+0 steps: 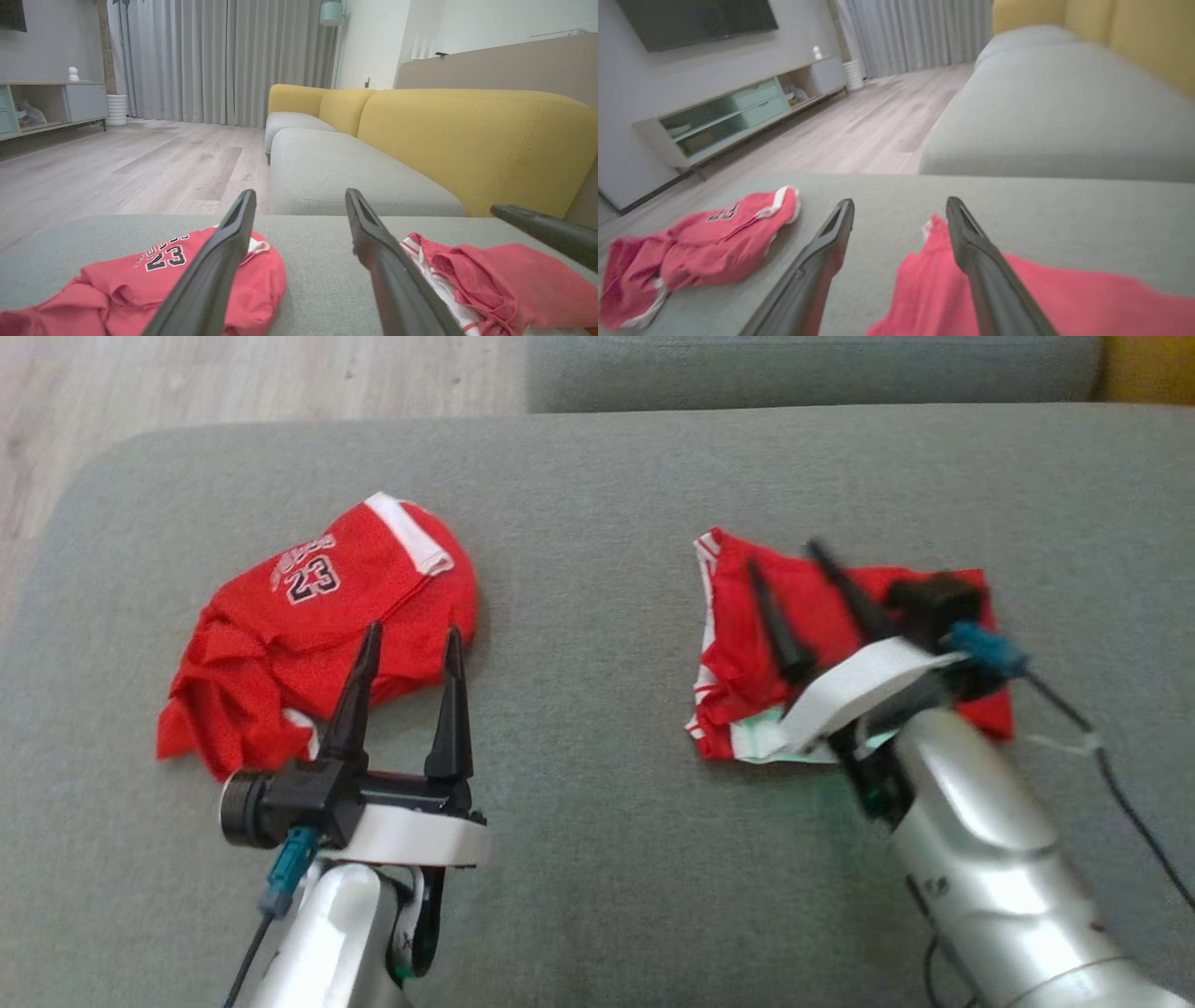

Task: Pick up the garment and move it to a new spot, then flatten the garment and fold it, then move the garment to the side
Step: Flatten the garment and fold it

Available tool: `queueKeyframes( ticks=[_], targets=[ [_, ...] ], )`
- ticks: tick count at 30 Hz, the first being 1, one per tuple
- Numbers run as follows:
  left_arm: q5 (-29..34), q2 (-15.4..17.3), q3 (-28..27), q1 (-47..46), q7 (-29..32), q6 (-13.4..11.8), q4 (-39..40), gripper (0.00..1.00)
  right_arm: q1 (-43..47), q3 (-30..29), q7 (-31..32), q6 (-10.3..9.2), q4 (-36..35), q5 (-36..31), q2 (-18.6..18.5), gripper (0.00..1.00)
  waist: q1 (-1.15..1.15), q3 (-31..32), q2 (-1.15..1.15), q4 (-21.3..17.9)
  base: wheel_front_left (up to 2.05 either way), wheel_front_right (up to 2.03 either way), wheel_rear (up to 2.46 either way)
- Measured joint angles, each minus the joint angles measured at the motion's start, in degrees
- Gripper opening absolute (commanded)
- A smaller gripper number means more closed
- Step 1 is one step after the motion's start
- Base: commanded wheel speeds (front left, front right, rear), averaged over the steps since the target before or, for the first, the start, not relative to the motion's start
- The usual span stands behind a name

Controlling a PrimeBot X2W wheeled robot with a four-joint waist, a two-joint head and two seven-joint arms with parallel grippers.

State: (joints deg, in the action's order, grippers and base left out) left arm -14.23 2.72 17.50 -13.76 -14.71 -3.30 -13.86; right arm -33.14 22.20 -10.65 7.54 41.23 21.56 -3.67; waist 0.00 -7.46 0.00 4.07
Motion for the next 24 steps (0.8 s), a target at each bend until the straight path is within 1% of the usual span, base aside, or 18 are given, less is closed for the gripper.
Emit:
queueKeyframes(
  ticks=[3, 5, 9, 10, 14, 17, 20, 24],
  targets=[
    [0.02, 0.0, -0.4, 0.1, 0.0, -0.85, 0.14, 1.0, 0.01, -7.8, -2.13, 0.0, -1.35, -4.17, -0.36, 1.0, 0.0, 0.61, 0.0, -1.48, 0.0, 0.0, 0.0],
    [0.02, -0.01, -1.11, 0.16, 0.0, -1.27, 0.15, 1.0, 1.03, -12.98, -2.75, 0.0, -3.82, -6.02, -0.88, 1.0, 0.0, 0.93, 0.0, -2.59, 0.0, 0.0, 0.0],
    [0.02, -0.01, -2.15, 0.41, 0.0, -1.26, 0.56, 1.0, 6.96, -20.9, -3.15, 0.0, -9.55, -10.65, -1.86, 1.0, 0.0, 1.52, 0.0, -4.54, 0.0, 0.0, 0.0],
    [0.02, -0.01, -2.15, 0.41, 0.0, -1.26, 0.56, 1.0, 6.96, -20.9, -3.15, 0.0, -9.55, -10.65, -1.86, 1.0, 0.0, 1.52, 0.0, -4.54, 0.0, 0.0, 0.0],
    [0.02, -0.01, -2.78, 1.39, 0.0, -1.23, 0.92, 1.0, 14.77, -26.31, -3.15, 0.0, -14.06, -13.91, -1.4, 1.0, 0.0, 1.73, 0.0, -5.92, 0.0, 0.0, 0.0],
    [0.02, -0.01, -2.78, 2.18, 0.0, -1.15, 0.77, 1.0, 18.86, -28.91, -3.14, 0.0, -16.29, -14.52, -0.27, 1.0, 0.0, 1.52, 0.0, -6.51, 0.0, 0.0, 0.0],
    [0.02, -0.01, -2.78, 2.6, 0.0, -0.71, 0.57, 1.0, 20.87, -29.7, -3.13, 0.0, -17.84, -14.64, 0.49, 1.0, 0.0, 1.27, 0.0, -6.86, 0.0, 0.0, 0.0],
    [0.07, -0.01, -2.78, 2.59, 0.0, -0.31, 0.43, 1.0, 21.06, -29.61, -2.96, 0.0, -19.48, -14.46, 0.69, 1.0, 0.0, 0.89, 0.0, -6.89, 0.0, 0.0, 0.0]
  ],
)
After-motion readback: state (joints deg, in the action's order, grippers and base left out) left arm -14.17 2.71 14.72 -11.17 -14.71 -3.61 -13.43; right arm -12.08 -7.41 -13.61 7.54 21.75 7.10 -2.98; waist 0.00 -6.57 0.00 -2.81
